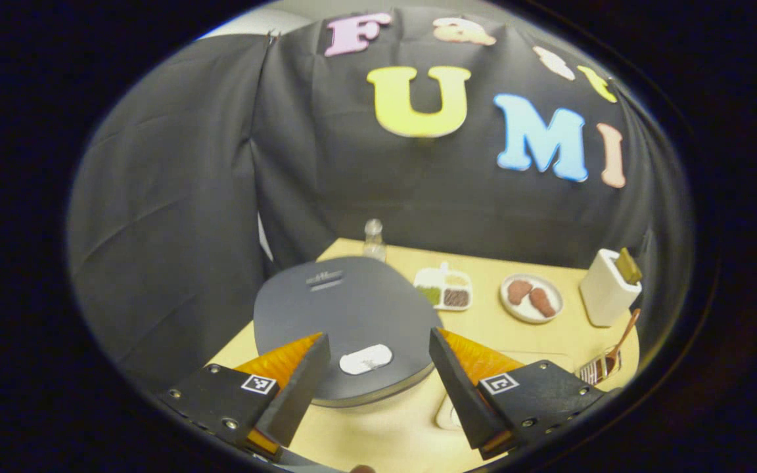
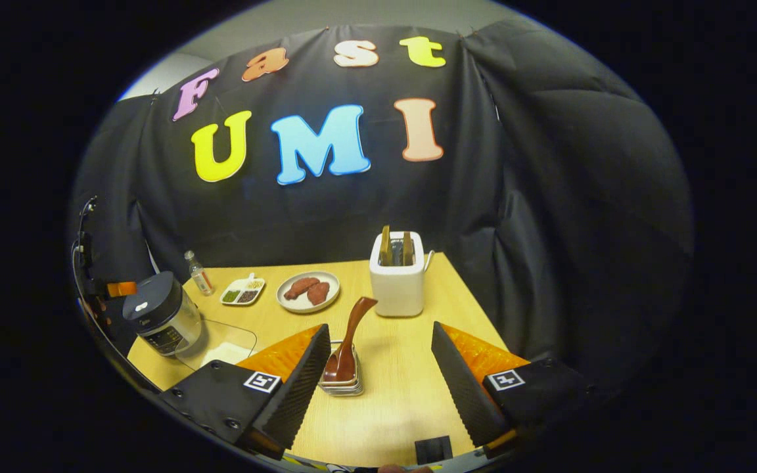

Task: Close the left gripper, press the button to open the rice cooker; take a wooden spoon from the chopstick holder with the right hand, scoop a spoonful of rice and pour it into the rice cooker, then put the wooden spoon back into the chopstick holder.

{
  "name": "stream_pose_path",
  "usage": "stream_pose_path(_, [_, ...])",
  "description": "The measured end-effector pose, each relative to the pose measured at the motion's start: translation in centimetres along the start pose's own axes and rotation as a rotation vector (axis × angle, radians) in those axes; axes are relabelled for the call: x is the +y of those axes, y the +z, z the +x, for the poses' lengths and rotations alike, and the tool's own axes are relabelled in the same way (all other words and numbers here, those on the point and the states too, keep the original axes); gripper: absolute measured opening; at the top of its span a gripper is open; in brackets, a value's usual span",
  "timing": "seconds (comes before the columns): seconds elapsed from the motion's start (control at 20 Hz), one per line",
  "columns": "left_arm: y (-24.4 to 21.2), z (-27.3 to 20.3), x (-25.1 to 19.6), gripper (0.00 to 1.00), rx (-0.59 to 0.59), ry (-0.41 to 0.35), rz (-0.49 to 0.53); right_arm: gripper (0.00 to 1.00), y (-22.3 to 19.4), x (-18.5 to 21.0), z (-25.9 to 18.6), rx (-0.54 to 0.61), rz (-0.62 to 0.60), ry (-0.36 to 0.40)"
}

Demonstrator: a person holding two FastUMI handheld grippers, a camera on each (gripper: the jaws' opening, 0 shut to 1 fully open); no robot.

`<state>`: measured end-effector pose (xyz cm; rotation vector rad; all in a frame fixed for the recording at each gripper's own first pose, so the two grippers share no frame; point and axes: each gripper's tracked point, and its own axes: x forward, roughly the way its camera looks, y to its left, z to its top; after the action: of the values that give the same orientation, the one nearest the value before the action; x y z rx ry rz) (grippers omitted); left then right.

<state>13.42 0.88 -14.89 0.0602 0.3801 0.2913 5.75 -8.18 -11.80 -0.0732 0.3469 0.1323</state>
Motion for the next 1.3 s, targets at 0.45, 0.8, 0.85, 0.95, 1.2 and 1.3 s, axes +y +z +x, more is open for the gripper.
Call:
stream_pose_path(0.45, [11.7,-16.7,-1.1,0.96,-0.414,-0.146,0.056,0.98,10.3,3.7,-6.9,-0.281,-0.06,-0.028])
stream_pose_path(0.8, [10.1,-22.6,-1.1,0.95,-0.393,-0.17,-0.038,0.98,13.3,6.2,-10.2,-0.363,-0.03,0.016])
stream_pose_path(0.85, [9.3,-22.7,-0.6,0.95,-0.372,-0.145,-0.036,0.98,13.6,6.6,-10.5,-0.374,-0.023,0.026])
stream_pose_path(0.95, [7.8,-22.9,-1.0,0.96,-0.335,-0.136,-0.036,0.98,12.8,6.7,-10.4,-0.368,-0.008,0.03])
stream_pose_path(1.2, [6.1,-23.6,0.1,0.96,-0.302,-0.117,-0.07,0.98,10.9,8.0,-8.6,-0.269,0.026,0.056])
stream_pose_path(1.3, [5.5,-24.0,1.3,0.96,-0.294,-0.096,-0.058,0.98,10.7,8.6,-8.0,-0.229,0.032,0.073])
